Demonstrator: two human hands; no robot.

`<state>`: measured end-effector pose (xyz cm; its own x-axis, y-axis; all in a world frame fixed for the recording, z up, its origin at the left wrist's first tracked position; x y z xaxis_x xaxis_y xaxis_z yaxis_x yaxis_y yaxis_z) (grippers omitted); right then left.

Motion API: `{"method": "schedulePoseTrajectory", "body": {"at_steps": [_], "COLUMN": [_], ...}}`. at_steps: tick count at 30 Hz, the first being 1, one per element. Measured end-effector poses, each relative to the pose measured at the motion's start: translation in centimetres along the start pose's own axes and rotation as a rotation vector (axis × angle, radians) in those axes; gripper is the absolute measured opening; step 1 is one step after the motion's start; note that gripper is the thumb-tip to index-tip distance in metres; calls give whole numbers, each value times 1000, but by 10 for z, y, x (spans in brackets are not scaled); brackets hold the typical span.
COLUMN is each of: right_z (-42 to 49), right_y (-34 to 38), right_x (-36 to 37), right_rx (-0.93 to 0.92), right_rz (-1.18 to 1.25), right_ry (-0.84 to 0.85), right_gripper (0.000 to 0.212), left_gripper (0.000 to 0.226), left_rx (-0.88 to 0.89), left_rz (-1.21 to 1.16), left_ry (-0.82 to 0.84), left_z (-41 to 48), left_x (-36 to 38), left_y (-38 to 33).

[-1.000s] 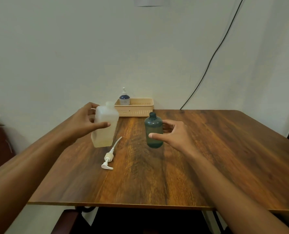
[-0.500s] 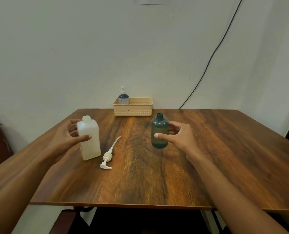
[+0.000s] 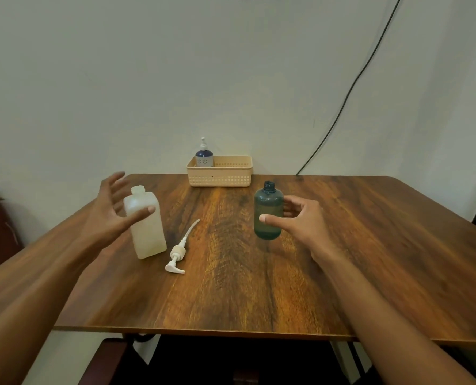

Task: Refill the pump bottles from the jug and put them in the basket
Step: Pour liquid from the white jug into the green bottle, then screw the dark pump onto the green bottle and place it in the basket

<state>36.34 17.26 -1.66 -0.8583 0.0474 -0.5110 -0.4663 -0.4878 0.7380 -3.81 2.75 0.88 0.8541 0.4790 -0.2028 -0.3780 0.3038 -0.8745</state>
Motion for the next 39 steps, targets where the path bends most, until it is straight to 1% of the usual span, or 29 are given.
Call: {"method": "schedulePoseTrajectory", "body": {"at_steps": [3, 5, 7, 11, 13, 17, 20, 23, 25, 30, 39], "right_z": [0, 1, 2, 5, 7, 10, 11, 10, 9, 8, 6], "right_y": [2, 2, 3, 9, 13, 18, 22, 25, 26, 28, 32], "right_x": [-1, -1, -2, -8, -11, -16, -19, -18, -18, -17, -13], "right_rx": [-5, -4, -7, -27, -39, -57, -62, -61, -63, -58, -59], "right_rz": [2, 5, 15, 12, 5, 1, -13, -22, -26, -32, -73], "right_ry": [-4, -3, -7, -25, -32, -47, -57, -51, -47, -38, -45], "right_gripper": [70, 69, 67, 64, 65, 65, 65, 64, 62, 65, 65], "left_gripper": [104, 111, 114, 113, 115, 117, 117, 110, 105, 87, 84], "left_rx": [195, 288, 356, 439, 424, 339, 269, 214, 196, 215, 202], "left_rz": [98, 147, 167, 159, 147, 124, 98, 71, 45, 41, 52], "left_ry": [-87, -102, -64, 76, 160, 327, 374, 370, 338, 245, 226], "left_z": [3, 4, 4, -3, -7, -13, -13, -14, -13, -10, -6], "left_x": [7, 21, 42, 99, 130, 186, 215, 234, 240, 241, 238], "left_y": [-44, -70, -93, -122, -124, -107, -89, -79, -76, -76, -69]}}
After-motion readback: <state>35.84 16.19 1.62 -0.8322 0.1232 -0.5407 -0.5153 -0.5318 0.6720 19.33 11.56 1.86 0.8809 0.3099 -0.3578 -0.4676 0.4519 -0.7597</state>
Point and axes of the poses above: each hand's wrist, its own z-axis towards the middle knuckle, its own x-axis out of the palm, y = z × x, the point moved 9 cm from there along z, towards the middle knuckle, and after that the axes turned 14 degrees about -z, right-handed, at the moved point
